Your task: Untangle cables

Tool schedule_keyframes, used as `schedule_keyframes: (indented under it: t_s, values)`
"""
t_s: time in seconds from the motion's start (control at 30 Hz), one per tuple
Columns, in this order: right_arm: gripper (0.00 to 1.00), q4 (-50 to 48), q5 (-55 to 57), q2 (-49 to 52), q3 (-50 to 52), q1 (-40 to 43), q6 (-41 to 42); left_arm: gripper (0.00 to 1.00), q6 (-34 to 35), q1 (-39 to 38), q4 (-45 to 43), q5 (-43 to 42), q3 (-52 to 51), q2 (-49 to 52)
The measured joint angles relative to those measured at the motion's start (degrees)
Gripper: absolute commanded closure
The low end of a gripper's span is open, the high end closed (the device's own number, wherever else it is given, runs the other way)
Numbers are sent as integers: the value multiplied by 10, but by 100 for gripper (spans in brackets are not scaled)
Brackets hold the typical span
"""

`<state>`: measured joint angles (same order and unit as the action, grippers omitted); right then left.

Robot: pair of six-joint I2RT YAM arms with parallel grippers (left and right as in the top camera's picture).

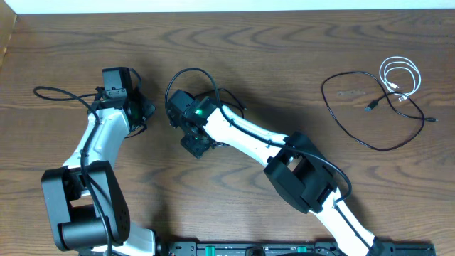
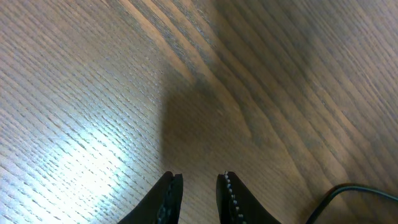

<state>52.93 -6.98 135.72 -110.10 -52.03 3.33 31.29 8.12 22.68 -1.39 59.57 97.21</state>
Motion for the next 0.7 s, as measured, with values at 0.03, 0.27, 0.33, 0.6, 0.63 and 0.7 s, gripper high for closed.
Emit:
schedule_keyframes:
  t_s: [0.03,0.27,0.33,0.6,0.63,0.7]
  values:
    - [49,3,1,0,0,0,-3,76,0,0,0,0,0,0]
    - [44,34,44,0,-1,0,-13,76,0,0,0,0,0,0]
    - [42,42,66,0,-1,0,-15,76,0,0,0,0,0,0]
    - [47,83,98,0,-2,4,-15,76,0,0,0,0,0,0]
    - [48,90,100,0,-2,4,-15,76,0,0,0,0,0,0]
    - [51,102,103,0,-2,5,-15,76,0,0,0,0,0,0]
